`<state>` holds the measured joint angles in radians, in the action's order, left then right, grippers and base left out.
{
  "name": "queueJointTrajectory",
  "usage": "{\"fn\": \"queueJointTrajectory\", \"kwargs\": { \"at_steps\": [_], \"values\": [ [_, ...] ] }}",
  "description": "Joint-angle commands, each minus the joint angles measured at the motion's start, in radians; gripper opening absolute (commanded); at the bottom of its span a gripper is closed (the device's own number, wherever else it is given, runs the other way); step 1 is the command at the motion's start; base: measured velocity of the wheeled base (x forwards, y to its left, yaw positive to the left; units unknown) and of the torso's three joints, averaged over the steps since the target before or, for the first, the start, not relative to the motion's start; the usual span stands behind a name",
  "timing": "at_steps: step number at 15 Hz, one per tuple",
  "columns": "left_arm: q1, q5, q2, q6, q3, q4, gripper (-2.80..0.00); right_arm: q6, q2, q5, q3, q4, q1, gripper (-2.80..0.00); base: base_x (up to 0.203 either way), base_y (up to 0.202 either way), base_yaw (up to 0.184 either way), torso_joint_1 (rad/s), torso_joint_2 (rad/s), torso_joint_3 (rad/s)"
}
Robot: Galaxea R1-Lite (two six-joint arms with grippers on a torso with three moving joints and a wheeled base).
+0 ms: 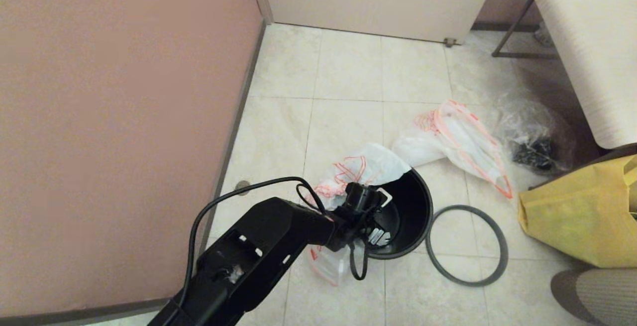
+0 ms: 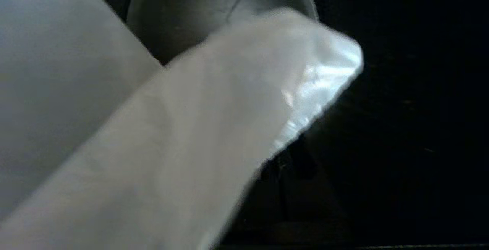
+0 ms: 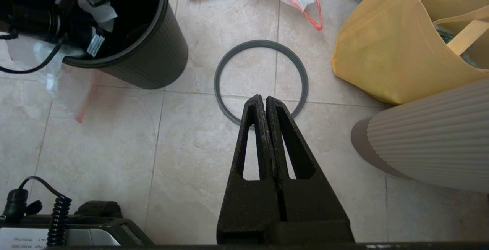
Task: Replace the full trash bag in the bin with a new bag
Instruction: Put the new garbage bag on the trash can
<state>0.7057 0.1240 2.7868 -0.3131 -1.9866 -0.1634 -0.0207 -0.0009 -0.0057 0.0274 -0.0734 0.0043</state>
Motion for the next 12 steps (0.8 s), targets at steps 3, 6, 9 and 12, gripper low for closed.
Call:
{"fn": "queueJointTrajectory", "kwargs": {
  "at_steps": [3,6,9,12],
  "values": [
    [0.005,0.006,-0.025,0.005,0.003,-0.011,0.0,-0.001,0.001,0.0,0.0,0.0,0.0,-2.8,0.0,0.0,0.0,0.0,0.0,0.0],
    [0.033,0.041,-0.063,0.016,0.011,-0.013,0.0,-0.001,0.001,0.0,0.0,0.0,0.0,-2.8,0.0,0.0,0.0,0.0,0.0,0.0],
    [0.073,0.119,-0.113,0.09,0.037,-0.015,0.0,-0.001,0.001,0.0,0.0,0.001,0.0,-2.8,0.0,0.0,0.0,0.0,0.0,0.0],
    [0.097,0.209,-0.167,0.147,0.077,-0.012,0.0,-0.001,0.001,0.0,0.0,0.0,0.0,-2.8,0.0,0.0,0.0,0.0,0.0,0.0]
  ]
}}
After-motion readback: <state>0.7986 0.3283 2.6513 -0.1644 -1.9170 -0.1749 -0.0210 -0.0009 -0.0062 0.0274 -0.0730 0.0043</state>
